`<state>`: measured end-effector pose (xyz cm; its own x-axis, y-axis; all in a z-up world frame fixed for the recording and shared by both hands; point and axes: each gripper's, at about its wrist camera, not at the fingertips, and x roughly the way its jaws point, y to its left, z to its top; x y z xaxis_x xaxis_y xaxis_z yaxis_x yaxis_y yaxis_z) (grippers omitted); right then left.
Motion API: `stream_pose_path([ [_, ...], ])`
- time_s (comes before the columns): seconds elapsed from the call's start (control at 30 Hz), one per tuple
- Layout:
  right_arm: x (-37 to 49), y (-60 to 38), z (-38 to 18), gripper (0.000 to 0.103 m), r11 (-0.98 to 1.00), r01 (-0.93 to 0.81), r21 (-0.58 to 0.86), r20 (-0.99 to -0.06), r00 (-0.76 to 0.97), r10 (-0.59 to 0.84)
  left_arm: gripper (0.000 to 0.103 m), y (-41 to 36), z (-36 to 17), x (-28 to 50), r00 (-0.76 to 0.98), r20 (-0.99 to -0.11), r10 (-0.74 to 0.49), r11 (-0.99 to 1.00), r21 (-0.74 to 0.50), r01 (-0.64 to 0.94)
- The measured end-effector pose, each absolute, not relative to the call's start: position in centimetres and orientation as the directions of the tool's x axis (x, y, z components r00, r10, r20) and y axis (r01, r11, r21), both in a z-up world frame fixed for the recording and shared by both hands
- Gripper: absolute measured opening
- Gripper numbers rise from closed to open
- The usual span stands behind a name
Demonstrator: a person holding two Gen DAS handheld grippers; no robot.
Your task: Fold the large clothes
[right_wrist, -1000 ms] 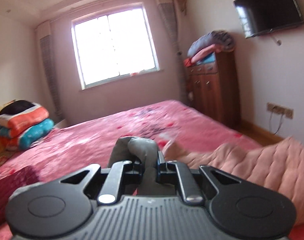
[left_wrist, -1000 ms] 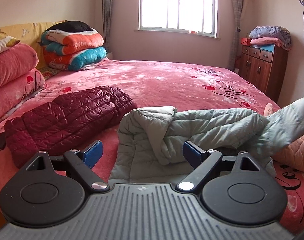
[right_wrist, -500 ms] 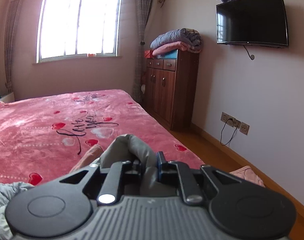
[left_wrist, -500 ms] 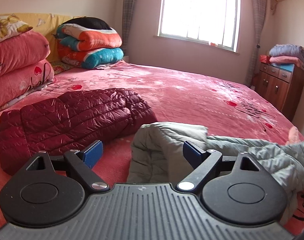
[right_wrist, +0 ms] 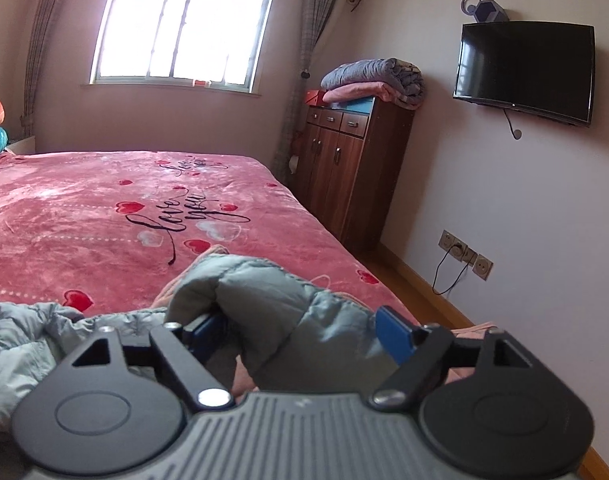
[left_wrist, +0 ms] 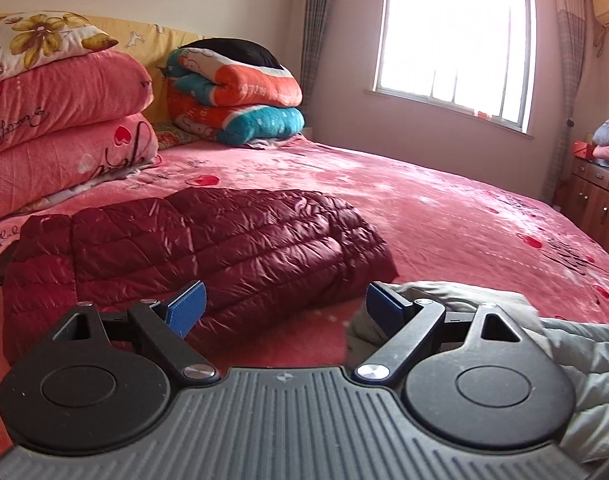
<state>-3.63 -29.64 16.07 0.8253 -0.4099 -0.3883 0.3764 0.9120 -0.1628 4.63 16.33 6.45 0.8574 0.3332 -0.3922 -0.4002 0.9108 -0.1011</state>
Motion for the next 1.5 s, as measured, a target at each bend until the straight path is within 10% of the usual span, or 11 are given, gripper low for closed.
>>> stream_pose_path([
  [0.2,-4.6,-25.0,19.6,0.089,0.950,0.296,-0.100,-0.348,0.884,-0.312,0.103,17.1,6.1,5.1,0.868,-0.371,0.331,0.911,-0.113,-0.396],
  [0.63,7.2,-9.2,16.7,0.088,0.899,-0.169,0.404,-0.544,0.746,0.385,0.103,17.9,5.7,5.0,0.891,-0.394,0.226,0.935,-0.168,-0.312],
  [1.3,20.7,-2.1,7.1,0.052,0.735,0.062,0.675,-0.679,0.441,0.587,0.103,19.9,5.3,6.6,0.883,-0.442,0.160,0.911,-0.277,-0.304],
  [1.5,21.7,-1.7,6.9,0.016,0.758,0.069,0.648,-0.686,0.485,0.542,0.103,19.9,5.1,7.0,0.883,-0.450,0.132,0.925,-0.266,-0.273],
])
